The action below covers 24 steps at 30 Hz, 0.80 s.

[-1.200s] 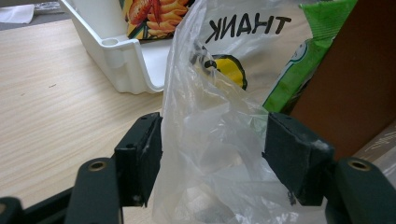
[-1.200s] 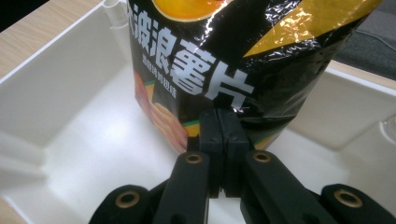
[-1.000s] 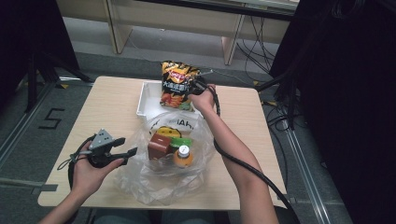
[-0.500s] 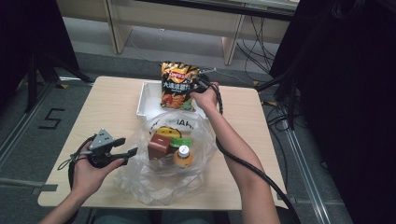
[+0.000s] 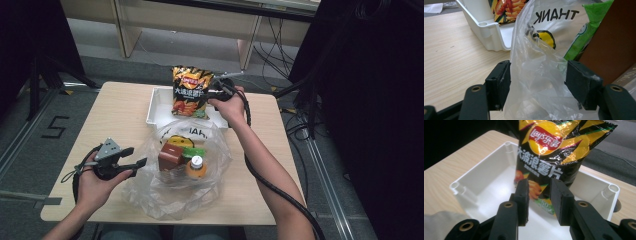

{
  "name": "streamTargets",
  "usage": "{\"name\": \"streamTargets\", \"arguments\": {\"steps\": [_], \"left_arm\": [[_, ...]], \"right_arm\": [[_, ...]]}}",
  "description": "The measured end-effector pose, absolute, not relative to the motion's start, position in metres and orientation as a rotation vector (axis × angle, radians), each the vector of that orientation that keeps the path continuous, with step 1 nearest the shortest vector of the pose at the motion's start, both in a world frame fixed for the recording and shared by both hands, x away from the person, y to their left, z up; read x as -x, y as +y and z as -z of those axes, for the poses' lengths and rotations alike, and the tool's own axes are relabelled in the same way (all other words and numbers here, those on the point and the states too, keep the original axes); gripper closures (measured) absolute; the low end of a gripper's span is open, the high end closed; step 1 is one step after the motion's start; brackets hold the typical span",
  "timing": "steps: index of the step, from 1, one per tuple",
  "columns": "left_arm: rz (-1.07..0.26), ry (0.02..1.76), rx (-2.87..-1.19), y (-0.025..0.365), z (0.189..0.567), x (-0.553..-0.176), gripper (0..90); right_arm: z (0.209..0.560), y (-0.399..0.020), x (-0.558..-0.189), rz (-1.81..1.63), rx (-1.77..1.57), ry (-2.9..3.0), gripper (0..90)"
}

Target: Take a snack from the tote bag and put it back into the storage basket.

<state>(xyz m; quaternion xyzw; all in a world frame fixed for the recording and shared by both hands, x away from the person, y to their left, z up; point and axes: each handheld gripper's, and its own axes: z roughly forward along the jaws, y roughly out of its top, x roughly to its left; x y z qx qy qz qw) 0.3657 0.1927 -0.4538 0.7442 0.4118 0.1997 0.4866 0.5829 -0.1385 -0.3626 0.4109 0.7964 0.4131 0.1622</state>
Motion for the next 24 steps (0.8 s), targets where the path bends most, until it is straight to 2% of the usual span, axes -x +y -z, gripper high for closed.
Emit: {"name": "streamTargets", "arguments": {"steps": [9,24], "left_arm": [[-0.488,0.995,-1.811,0.192,0.453,-0.365,36.4],[-0.486,1.002,-1.805,0.19,0.452,-0.364,36.5]], "right_arm": [[0.343,-0.148,-0.533,-1.271,-1.055,2.313,68.3],[0.348,-0.141,-0.475,-1.322,-0.809,2.542,67.5]]}}
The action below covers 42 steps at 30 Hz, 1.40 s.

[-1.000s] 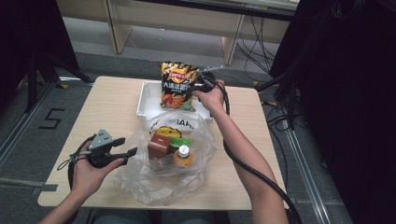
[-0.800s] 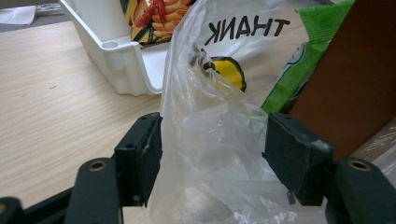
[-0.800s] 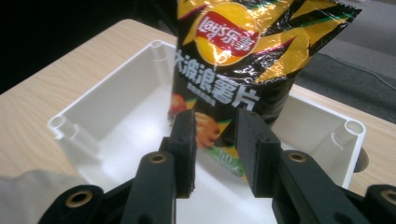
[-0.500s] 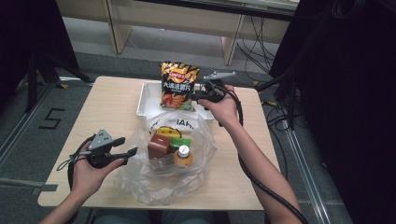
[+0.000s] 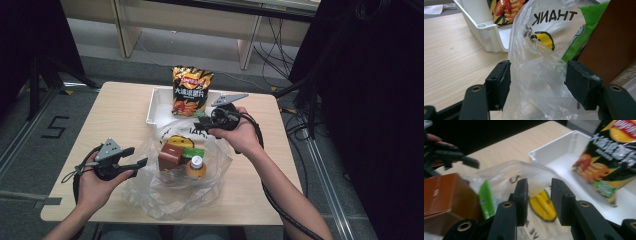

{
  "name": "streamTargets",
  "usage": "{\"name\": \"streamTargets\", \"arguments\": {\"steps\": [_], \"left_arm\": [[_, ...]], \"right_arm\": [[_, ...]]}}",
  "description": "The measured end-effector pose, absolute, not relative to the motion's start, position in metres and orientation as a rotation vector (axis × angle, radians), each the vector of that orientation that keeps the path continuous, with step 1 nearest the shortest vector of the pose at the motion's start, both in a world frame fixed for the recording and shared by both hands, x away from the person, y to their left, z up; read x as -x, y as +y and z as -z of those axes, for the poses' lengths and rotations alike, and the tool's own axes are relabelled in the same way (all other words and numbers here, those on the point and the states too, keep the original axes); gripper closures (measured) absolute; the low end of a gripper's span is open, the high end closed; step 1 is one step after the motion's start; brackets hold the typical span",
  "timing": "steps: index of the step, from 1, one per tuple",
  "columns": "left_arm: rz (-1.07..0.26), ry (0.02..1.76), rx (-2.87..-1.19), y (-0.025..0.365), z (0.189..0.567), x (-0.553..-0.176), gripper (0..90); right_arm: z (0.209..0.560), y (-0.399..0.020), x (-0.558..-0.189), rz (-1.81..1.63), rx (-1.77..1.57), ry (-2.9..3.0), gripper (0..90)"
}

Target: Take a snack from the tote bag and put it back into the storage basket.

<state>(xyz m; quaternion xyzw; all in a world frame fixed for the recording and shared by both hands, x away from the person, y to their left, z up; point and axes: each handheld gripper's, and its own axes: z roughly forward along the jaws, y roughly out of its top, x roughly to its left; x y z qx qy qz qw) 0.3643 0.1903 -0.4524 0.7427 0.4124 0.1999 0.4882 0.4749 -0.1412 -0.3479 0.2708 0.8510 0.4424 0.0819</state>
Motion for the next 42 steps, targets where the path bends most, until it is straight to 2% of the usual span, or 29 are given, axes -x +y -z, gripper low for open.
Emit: {"name": "streamTargets", "arguments": {"steps": [12,31,36,37,42], "left_arm": [[-0.493,0.992,-1.812,0.19,0.452,-0.365,36.5],[-0.492,0.997,-1.811,0.191,0.453,-0.365,36.5],[-0.491,0.997,-1.81,0.19,0.453,-0.365,36.5],[-0.491,0.996,-1.811,0.19,0.453,-0.365,36.5],[-0.492,0.997,-1.81,0.19,0.453,-0.365,36.5]], "right_arm": [[0.373,-0.14,-0.462,-1.32,-0.703,2.744,63.1],[0.385,-0.135,-0.464,-1.297,-0.647,2.87,61.2],[0.387,-0.134,-0.463,-1.267,-0.676,2.898,66.8],[0.388,-0.134,-0.463,-1.249,-0.644,2.911,71.9],[0.388,-0.133,-0.463,-1.244,-0.606,2.93,79.5]]}}
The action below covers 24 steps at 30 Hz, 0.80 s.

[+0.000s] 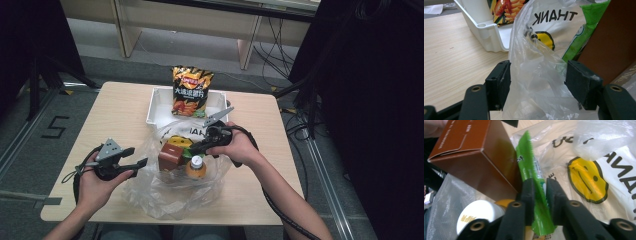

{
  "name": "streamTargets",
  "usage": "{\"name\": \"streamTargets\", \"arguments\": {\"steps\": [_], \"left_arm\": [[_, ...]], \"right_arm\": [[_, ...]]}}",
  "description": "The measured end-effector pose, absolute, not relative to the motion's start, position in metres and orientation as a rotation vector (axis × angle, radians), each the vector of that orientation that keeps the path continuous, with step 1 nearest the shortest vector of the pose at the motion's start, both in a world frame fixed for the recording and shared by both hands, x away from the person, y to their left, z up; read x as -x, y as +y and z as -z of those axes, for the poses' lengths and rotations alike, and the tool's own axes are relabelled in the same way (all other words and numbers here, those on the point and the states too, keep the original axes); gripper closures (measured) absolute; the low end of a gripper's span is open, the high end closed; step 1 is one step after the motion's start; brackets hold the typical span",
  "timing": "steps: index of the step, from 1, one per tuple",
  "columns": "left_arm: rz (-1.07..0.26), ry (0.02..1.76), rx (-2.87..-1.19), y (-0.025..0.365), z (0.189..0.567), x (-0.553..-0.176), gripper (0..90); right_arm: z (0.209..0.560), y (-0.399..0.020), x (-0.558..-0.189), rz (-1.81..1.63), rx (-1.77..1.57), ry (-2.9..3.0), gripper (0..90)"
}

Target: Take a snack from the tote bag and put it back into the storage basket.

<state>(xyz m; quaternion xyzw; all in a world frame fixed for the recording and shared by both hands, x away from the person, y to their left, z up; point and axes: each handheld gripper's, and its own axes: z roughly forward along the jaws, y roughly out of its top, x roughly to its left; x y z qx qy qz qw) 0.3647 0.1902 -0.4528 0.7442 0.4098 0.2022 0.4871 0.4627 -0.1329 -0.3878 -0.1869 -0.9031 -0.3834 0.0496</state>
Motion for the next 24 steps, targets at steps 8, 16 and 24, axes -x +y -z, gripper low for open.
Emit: {"name": "streamTargets", "arguments": {"steps": [8,16,24], "left_arm": [[-0.492,0.997,-1.809,0.19,0.453,-0.365,36.5],[-0.489,0.993,-1.811,0.19,0.453,-0.365,36.5],[-0.491,0.991,-1.813,0.19,0.453,-0.365,36.4]], "right_arm": [[0.387,-0.129,-0.461,1.168,0.444,-2.766,90.0],[0.378,-0.132,-0.461,1.203,0.41,-2.781,90.0],[0.362,-0.138,-0.461,1.304,0.403,-2.782,90.0]]}}
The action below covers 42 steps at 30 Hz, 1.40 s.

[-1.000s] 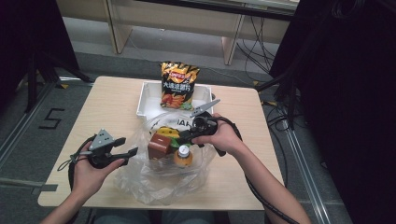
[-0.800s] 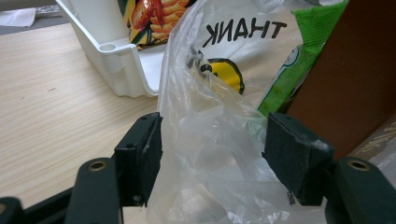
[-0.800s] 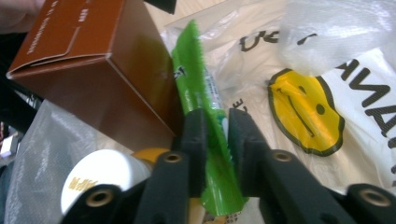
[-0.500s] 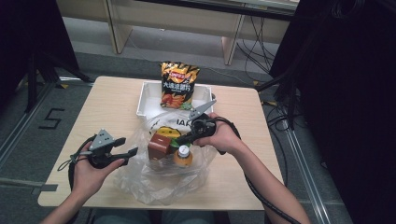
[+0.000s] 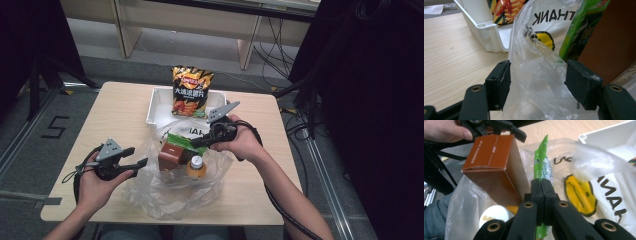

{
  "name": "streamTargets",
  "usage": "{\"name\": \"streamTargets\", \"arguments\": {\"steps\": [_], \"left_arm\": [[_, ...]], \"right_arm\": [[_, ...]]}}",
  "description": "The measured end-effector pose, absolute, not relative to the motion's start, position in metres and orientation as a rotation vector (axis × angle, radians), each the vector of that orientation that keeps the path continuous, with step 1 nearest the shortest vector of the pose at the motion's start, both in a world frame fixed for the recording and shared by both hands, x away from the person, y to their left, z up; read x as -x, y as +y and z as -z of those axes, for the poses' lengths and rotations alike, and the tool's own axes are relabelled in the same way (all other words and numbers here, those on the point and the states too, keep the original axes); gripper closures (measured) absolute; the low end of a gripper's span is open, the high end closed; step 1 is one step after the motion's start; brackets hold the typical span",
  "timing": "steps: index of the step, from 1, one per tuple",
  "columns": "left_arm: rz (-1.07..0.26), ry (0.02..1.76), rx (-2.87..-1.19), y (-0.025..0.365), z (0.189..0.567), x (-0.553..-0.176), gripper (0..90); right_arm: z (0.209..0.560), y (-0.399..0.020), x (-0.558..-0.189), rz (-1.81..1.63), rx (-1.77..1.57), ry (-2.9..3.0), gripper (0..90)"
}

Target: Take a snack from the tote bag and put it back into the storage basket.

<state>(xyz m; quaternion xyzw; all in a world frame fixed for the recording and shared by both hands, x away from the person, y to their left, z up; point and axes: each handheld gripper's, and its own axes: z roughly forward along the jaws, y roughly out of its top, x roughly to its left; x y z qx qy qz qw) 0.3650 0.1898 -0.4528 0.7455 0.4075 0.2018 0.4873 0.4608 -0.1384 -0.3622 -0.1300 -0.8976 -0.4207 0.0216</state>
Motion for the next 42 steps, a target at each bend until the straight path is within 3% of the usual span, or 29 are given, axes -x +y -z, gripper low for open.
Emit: {"name": "streamTargets", "arguments": {"steps": [26,42], "left_arm": [[-0.496,0.993,-1.814,0.19,0.452,-0.364,36.4],[-0.488,1.001,-1.811,0.189,0.453,-0.364,36.5]], "right_arm": [[0.312,-0.139,-0.468,1.565,0.45,-2.75,90.0],[0.262,-0.136,-0.483,1.719,0.452,-2.762,90.0]]}}
